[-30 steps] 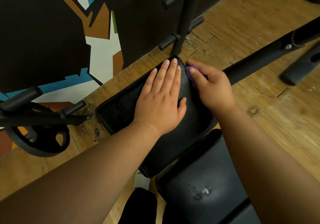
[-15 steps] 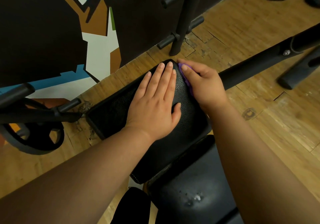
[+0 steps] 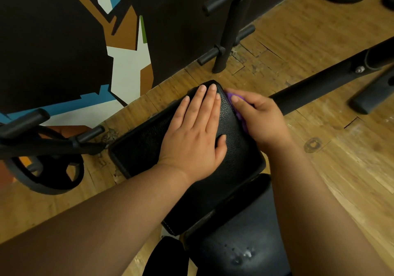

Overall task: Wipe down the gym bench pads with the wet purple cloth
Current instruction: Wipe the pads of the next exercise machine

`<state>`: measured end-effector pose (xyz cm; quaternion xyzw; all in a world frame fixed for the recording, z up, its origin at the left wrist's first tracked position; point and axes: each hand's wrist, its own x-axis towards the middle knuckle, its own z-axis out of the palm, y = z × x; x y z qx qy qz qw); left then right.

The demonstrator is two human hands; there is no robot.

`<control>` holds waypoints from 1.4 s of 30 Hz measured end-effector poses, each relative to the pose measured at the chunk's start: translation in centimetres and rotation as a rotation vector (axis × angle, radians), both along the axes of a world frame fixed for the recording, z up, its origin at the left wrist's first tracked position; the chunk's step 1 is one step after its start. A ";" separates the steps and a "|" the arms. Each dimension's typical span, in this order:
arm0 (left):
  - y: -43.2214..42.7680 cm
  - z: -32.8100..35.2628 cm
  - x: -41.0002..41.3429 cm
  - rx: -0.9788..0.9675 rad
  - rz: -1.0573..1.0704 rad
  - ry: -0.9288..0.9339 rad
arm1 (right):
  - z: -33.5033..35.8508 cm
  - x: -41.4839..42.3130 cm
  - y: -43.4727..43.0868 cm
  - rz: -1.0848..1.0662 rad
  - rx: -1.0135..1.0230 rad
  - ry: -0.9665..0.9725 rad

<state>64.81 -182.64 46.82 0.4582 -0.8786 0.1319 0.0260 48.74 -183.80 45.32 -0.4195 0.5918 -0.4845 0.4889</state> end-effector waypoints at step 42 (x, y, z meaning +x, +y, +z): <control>0.1 -0.2 -0.3 -0.016 -0.002 -0.004 | 0.2 0.4 -1.0 0.054 -0.319 0.298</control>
